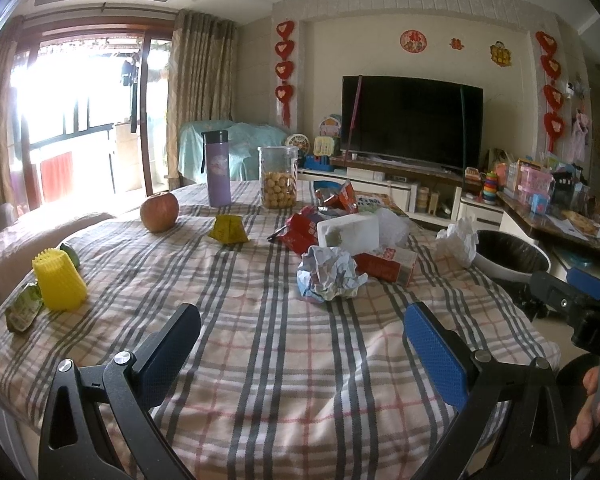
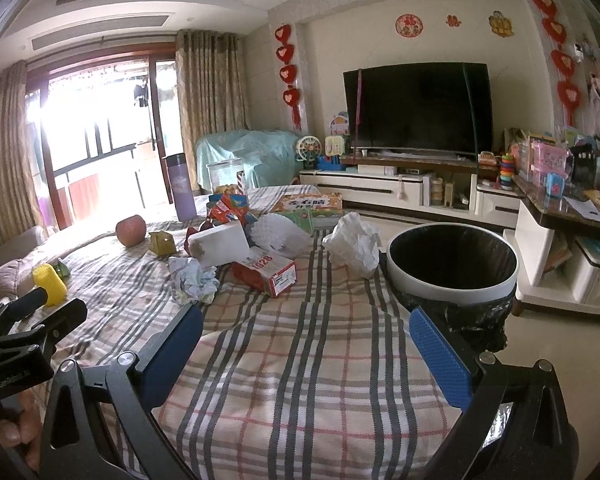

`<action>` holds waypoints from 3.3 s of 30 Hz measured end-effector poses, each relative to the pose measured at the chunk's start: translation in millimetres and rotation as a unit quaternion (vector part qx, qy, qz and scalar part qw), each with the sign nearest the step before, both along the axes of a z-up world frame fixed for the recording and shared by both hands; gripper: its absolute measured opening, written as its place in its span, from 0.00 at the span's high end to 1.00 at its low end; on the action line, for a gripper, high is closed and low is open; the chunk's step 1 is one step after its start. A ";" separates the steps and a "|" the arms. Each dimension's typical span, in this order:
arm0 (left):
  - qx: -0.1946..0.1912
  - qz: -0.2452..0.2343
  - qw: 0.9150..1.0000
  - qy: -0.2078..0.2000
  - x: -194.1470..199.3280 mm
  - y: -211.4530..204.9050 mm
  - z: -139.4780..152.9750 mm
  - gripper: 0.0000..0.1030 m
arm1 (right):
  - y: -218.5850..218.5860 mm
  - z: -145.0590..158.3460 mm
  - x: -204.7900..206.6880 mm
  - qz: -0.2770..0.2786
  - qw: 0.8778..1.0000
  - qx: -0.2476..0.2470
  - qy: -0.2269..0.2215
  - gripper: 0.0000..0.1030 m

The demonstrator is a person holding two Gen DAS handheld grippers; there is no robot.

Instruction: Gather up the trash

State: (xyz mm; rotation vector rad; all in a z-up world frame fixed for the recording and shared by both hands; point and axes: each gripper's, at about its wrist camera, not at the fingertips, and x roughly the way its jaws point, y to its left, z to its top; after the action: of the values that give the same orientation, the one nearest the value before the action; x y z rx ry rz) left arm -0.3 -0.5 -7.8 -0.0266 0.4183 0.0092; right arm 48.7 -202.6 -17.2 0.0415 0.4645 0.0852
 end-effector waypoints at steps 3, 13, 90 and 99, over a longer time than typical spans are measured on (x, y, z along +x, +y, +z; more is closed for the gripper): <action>0.000 -0.003 1.000 0.008 5.5 -0.1 -1.7 0.01 | -3.7 -2.5 4.3 -0.001 1.000 0.002 0.006 0.00; -0.014 -0.010 0.999 0.044 38.9 -0.2 -9.0 0.01 | -19.6 -5.9 26.9 -0.009 1.000 0.006 0.025 0.00; -0.073 -0.148 0.975 0.149 152.0 -64.3 -13.0 0.79 | -84.5 -15.2 89.9 0.034 0.983 0.123 0.136 0.71; -0.053 -0.189 0.969 0.148 173.5 -104.3 -11.6 0.79 | -115.5 -11.4 84.2 0.007 0.983 0.132 0.130 0.71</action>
State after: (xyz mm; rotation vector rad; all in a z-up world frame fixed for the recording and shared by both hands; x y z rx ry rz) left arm 173.2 -104.8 -19.5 -0.0505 0.7175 -0.3906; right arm 133.0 -318.2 -28.6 0.3119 0.7120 0.1564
